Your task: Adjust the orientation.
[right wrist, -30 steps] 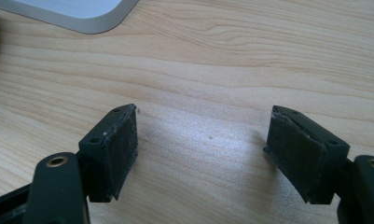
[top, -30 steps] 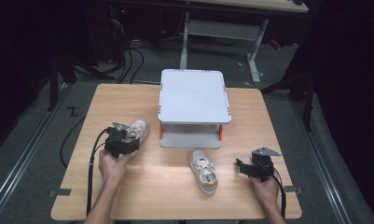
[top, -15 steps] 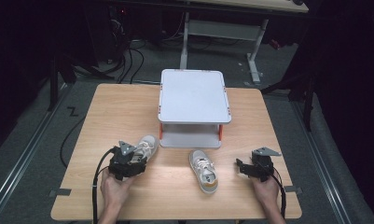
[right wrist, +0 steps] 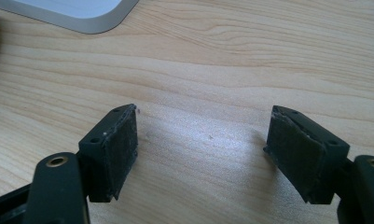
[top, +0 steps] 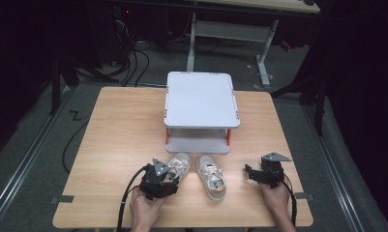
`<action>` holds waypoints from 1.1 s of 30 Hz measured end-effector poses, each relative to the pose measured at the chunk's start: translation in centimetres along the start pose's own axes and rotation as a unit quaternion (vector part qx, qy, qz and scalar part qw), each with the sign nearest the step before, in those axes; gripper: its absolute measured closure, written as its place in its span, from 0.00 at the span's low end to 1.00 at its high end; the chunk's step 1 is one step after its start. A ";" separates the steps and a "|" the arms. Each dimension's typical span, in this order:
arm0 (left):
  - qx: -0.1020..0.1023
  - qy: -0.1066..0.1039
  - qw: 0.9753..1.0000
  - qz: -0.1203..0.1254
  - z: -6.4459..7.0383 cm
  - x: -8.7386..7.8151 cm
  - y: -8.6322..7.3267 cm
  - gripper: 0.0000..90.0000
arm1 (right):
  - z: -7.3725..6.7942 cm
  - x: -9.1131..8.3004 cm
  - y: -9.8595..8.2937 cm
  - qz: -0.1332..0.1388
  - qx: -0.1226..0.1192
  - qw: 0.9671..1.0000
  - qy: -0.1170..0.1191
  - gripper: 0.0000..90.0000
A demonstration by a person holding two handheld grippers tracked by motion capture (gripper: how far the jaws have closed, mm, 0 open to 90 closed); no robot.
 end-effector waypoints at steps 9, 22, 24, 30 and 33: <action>-0.014 0.006 1.000 0.003 1.1 1.1 0.0 0.40 | 0.0 0.0 0.0 0.000 0.000 1.000 0.000 0.28; -0.020 -0.011 1.000 -0.006 1.4 1.4 -0.5 0.30 | 0.0 0.0 0.0 0.000 0.000 1.000 0.000 0.28; -0.026 -0.029 0.999 -0.001 1.2 1.3 -0.5 0.28 | 0.0 0.0 0.0 0.000 0.000 1.000 0.000 0.28; -0.012 -0.049 0.999 0.016 1.0 0.5 -0.2 0.21 | -0.2 0.0 0.0 0.001 -0.007 1.000 0.009 0.27; -0.012 -0.064 0.998 0.026 1.0 -0.2 0.1 0.22 | -0.3 0.0 0.0 0.002 -0.012 1.000 0.014 0.27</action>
Point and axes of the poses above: each handheld gripper's, and its own axes: x roughly forward along the jaws, y roughly out of its top, z roughly to its right, the point moved 8 cm from there along x, roughly forward along the jaws, and after that the axes turned 11 degrees about -y, right-handed, at the moved point
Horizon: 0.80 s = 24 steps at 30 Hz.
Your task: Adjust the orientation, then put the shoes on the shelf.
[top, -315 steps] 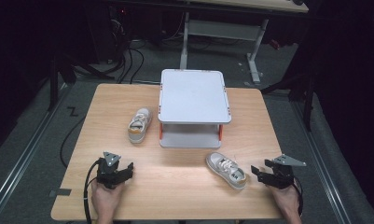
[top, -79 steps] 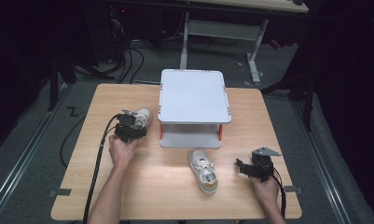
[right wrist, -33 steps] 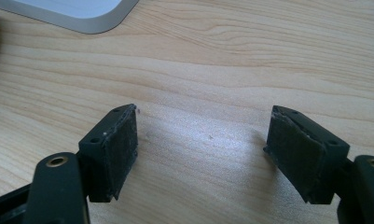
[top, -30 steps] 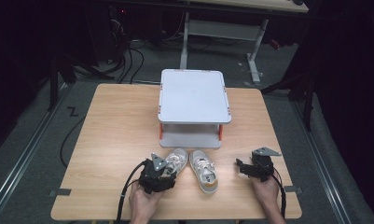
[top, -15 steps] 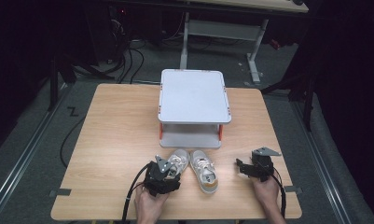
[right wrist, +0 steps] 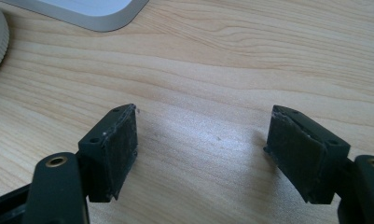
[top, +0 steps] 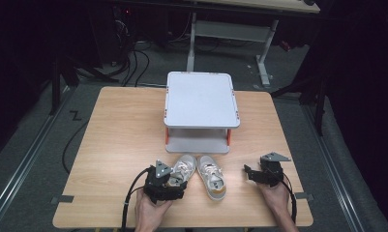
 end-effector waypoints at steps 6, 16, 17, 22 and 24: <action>0.001 -0.024 0.999 0.046 -0.2 -2.3 1.9 0.26 | -0.7 -0.6 -0.1 -0.003 -0.013 1.000 0.016 0.41; -0.013 0.023 0.999 0.030 -4.7 -2.9 1.6 0.44 | -5.0 -2.9 -0.6 0.018 -0.032 0.995 0.088 0.57; -0.016 0.027 0.999 0.024 -5.2 -2.7 1.4 0.45 | -5.4 -3.1 -0.7 0.019 -0.040 0.995 0.092 0.58; -0.012 0.051 0.999 -0.005 -6.6 -1.5 0.2 0.47 | -7.2 -3.4 -1.2 0.018 -0.061 0.993 0.102 0.59; -0.013 0.051 0.999 -0.014 -6.9 -1.0 -0.4 0.47 | -7.5 -3.6 -1.3 0.021 -0.062 0.993 0.103 0.59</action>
Point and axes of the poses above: each handheld gripper's, and its own axes: x roughly forward along the jaws, y roughly out of its top, z roughly to its right, the point moved 8 cm from there along x, roughly forward along the jaws, and after that the axes turned 11 degrees about -y, right-handed, at the moved point
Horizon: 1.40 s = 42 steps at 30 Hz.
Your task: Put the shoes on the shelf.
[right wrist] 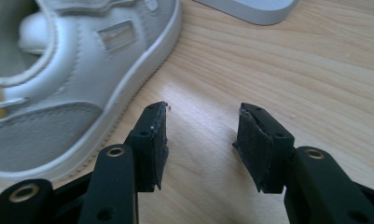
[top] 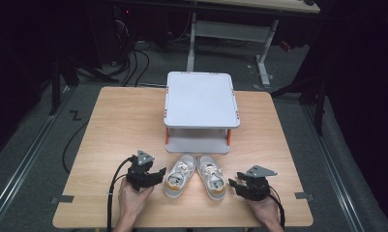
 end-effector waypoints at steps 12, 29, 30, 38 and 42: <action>0.009 -0.030 0.999 -0.016 0.6 1.5 -1.2 0.53 | -1.9 -0.2 0.1 0.004 -0.015 1.000 0.010 0.60; 0.018 -0.071 0.997 -0.015 2.4 3.4 -0.8 0.52 | -4.2 0.2 1.4 0.009 -0.029 0.999 0.031 0.59; 0.019 -0.073 0.997 -0.015 2.3 3.4 -0.8 0.51 | -4.1 0.2 1.4 0.006 -0.025 0.999 0.033 0.59; 0.005 -0.056 0.998 0.005 1.1 2.8 -0.8 0.38 | -3.2 -0.1 1.7 0.010 0.026 0.999 0.032 0.53; 0.006 -0.033 0.999 0.008 0.0 2.4 -1.0 0.37 | -2.7 -1.1 2.2 0.015 0.069 0.996 0.047 0.44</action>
Point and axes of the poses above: each handheld gripper's, and its own axes: x roughly forward along the jaws, y roughly out of its top, z roughly to its right, the point moved 8 cm from there along x, roughly forward along the jaws, and after that the axes turned 11 degrees about -y, right-handed, at the moved point
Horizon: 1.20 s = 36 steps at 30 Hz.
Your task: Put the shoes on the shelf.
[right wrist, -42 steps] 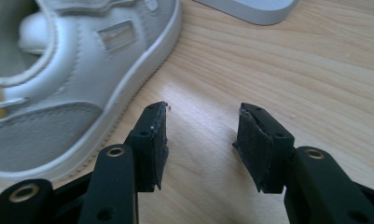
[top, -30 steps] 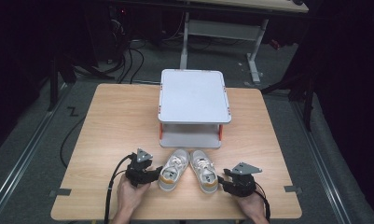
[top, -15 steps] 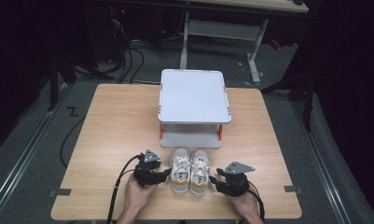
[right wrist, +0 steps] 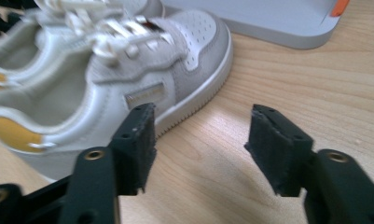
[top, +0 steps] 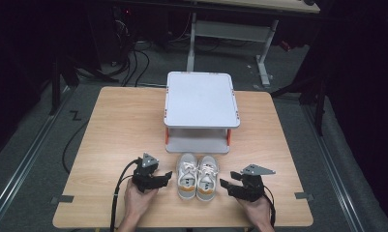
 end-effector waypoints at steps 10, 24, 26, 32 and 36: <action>0.030 0.067 0.997 0.005 -1.6 0.0 -0.7 0.34 | -3.3 -2.5 3.0 0.010 -0.055 0.998 0.023 0.43; 0.031 0.077 0.997 0.002 -1.6 0.0 -0.8 0.32 | -6.2 -2.4 5.8 -0.070 -0.139 0.988 0.026 0.54; 0.029 0.078 0.997 0.002 -1.6 0.0 -0.8 0.32 | -6.3 -2.4 6.2 -0.078 -0.129 0.988 0.032 0.54; 0.025 0.080 0.996 0.003 -1.6 -0.1 -0.8 0.30 | -6.8 -1.9 6.6 -0.107 -0.111 0.988 0.015 0.57; 0.023 0.081 0.996 0.003 -1.6 -0.1 -0.9 0.30 | -7.8 -1.8 6.3 -0.123 -0.078 0.989 0.019 0.57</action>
Point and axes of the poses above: each handheld gripper's, and its own axes: x roughly forward along the jaws, y roughly out of its top, z roughly to its right, the point moved 8 cm from there along x, roughly forward along the jaws, and after that the axes turned 11 degrees about -y, right-handed, at the moved point
